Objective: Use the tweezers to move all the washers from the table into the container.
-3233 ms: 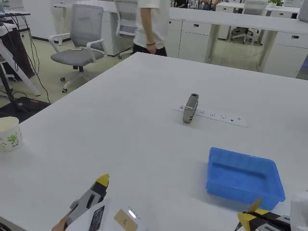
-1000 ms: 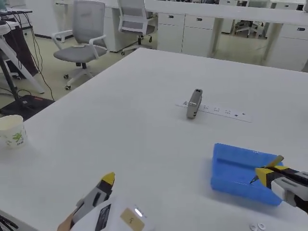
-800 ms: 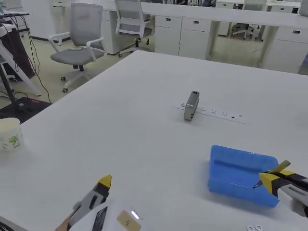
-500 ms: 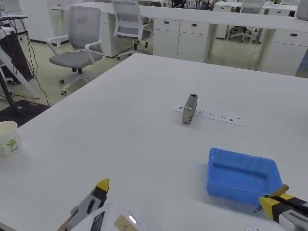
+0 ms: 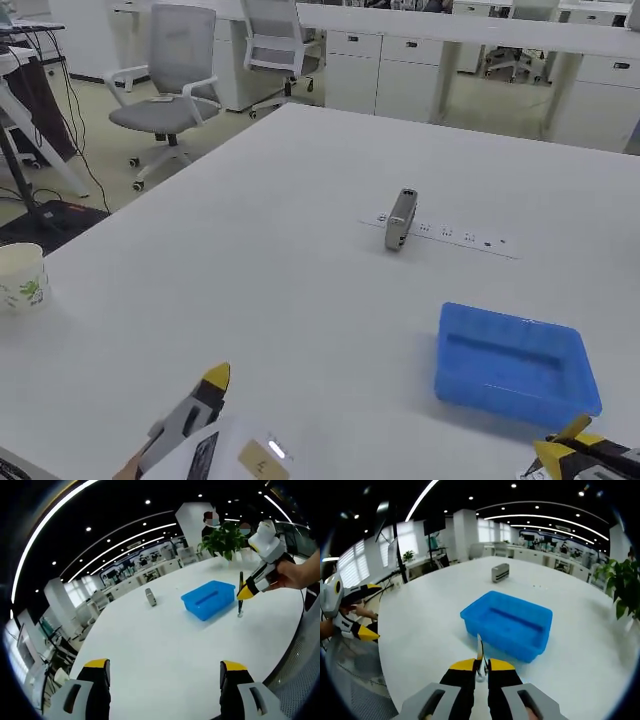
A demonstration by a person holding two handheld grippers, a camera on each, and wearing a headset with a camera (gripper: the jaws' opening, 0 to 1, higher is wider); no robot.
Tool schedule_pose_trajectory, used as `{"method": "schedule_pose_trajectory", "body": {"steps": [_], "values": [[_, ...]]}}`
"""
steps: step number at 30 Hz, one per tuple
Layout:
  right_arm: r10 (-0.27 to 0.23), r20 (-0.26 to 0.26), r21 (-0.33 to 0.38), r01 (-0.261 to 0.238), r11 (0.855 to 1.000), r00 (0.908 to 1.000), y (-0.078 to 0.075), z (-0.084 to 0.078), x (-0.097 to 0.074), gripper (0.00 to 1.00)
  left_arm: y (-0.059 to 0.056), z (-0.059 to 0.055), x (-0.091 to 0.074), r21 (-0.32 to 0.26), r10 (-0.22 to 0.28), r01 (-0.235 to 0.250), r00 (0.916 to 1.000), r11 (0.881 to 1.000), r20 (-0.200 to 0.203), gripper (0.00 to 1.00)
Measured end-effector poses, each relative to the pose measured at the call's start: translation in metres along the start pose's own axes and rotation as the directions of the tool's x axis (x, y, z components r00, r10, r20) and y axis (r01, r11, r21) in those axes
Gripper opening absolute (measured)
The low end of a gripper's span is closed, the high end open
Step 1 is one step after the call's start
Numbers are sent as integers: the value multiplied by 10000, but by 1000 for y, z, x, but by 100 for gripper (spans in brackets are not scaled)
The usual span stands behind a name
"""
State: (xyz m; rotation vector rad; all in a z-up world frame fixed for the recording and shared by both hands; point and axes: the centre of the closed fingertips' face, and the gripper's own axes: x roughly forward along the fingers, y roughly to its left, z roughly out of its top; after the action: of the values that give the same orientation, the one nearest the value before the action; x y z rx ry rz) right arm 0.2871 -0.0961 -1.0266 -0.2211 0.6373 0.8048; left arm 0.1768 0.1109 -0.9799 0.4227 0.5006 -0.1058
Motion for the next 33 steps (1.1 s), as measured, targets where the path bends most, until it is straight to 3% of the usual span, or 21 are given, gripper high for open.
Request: {"method": "schedule_pose_trajectory", "body": {"steps": [19,24,33], "values": [[106,-245,-172,-110,9998,9996,2,-3,2,2,-1,1,0,-27,-57,57,10000,10000,56,94],[170,-7,-75,-170,9998,9999,3,8,-5,2,-3,7,-1,-213,-189,197,9991,9996,369,96],[207,599,-270,-191,9995,9980,2,43,-21,2,-5,8,-1,-382,-311,329,9984,9987,468,98]]}}
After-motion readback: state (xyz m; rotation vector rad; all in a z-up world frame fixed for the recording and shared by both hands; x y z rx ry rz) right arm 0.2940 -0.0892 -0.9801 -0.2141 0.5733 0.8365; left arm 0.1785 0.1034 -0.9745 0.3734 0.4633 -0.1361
